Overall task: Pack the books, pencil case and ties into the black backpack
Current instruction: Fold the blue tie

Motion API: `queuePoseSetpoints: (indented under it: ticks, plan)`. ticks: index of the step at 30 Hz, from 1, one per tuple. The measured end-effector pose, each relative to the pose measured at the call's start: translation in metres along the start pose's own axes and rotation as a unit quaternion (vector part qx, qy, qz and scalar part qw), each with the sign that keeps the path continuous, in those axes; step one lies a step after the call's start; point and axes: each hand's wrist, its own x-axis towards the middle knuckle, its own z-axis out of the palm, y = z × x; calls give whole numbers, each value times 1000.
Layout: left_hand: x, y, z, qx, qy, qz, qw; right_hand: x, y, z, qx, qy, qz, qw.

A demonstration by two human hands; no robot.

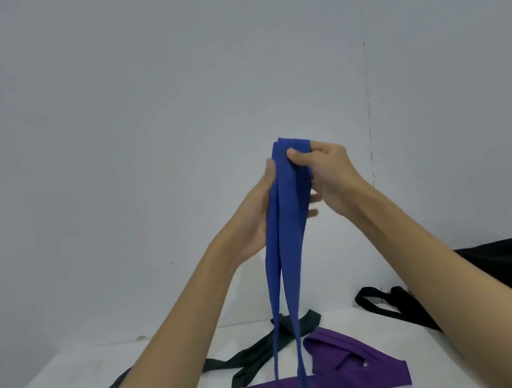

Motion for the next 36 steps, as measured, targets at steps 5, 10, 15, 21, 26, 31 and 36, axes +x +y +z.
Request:
queuePoseSetpoints:
  ticks: [5,10,15,21,26,31,36]
  plan:
    - [1,-1,5,30,17,0,999,24,-9,3,-67,-4,-15,998]
    - [8,24,-2,-131,41,-13,991,20,-10,-6,-128,-114,64,983]
    - [11,29,-13,-230,98,10,968,-11,15,-16,-165,-216,87,959]
    - [19,39,-17,-261,123,21,957,-35,44,-8,-77,-148,48,985]
    - [21,48,-17,-257,135,20,957,-52,74,-6,-51,-140,94,984]
    - [21,56,-13,-270,135,30,953,-62,94,-5,-50,-218,126,967]
    - [22,65,-6,-240,119,38,963,-55,77,7,114,-241,141,953]
